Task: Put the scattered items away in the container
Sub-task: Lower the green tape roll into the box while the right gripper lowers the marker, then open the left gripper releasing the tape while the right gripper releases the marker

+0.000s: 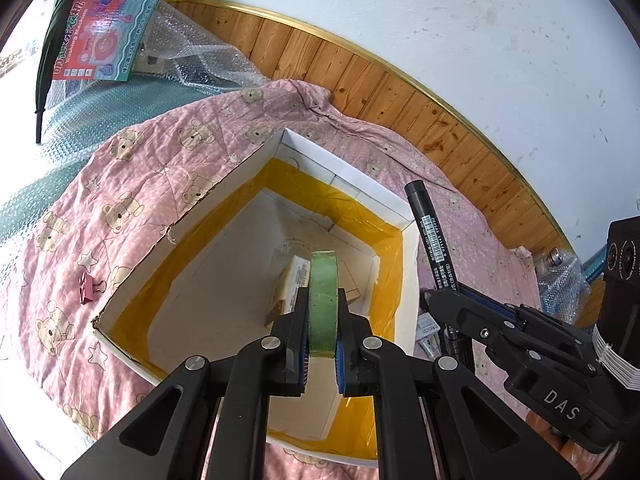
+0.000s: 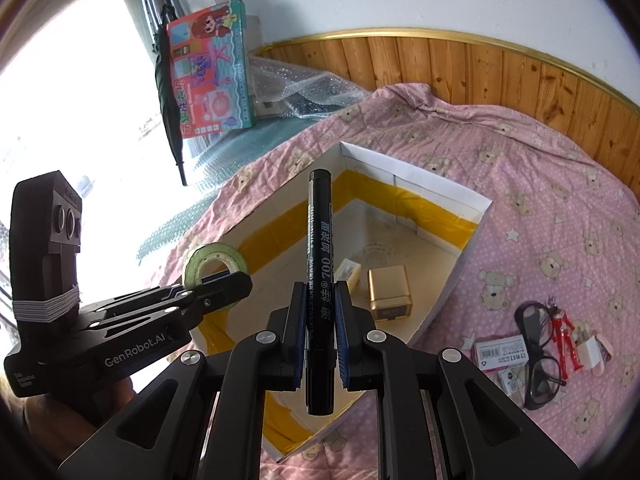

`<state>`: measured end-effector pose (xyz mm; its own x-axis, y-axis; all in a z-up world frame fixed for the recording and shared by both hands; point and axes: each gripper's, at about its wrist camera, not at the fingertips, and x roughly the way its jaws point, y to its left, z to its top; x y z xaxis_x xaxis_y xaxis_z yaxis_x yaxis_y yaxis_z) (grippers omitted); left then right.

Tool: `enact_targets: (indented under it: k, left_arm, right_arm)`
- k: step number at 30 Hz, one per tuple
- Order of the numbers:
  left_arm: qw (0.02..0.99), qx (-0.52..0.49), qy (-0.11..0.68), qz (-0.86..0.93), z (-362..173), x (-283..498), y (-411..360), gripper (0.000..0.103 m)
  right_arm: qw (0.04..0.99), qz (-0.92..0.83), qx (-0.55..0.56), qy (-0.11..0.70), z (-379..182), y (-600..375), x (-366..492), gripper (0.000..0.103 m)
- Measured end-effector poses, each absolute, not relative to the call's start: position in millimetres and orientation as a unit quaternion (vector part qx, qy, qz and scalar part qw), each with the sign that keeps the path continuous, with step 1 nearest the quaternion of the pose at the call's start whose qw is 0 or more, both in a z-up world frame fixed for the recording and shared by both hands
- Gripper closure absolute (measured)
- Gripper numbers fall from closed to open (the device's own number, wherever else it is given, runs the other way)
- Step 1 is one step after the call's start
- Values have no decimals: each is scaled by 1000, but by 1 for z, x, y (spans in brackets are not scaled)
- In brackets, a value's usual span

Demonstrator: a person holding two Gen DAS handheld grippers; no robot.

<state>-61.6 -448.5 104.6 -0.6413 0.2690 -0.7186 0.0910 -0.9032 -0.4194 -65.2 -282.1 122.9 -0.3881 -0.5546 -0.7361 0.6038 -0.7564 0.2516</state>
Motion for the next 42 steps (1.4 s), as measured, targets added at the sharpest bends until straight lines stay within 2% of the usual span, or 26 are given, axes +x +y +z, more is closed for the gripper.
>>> enact_targets:
  k: [24, 26, 27, 28, 29, 42]
  left_arm:
    - [37, -454, -225, 862, 73, -114, -464, 92]
    - [41, -458, -233, 857, 69, -121, -467, 87]
    - [39, -460, -238, 854, 67, -123, -469, 82]
    - [33, -460, -242, 854, 65, -124, -472, 73]
    - [28, -457, -243, 855, 65, -124, -475, 70]
    - [26, -456, -250, 854, 64, -113, -487, 70]
  right_arm:
    - [341, -813, 471, 15, 85, -326, -148, 88]
    - [334, -811, 480, -1, 78, -325, -159, 81]
    - [330, -809, 486, -10, 73, -324, -164, 74]
    - [328, -808, 489, -12, 71, -322, -165, 74]
    - [326, -808, 491, -14, 69, -320, -166, 74]
    - [320, -804, 500, -26, 67, -304, -155, 74]
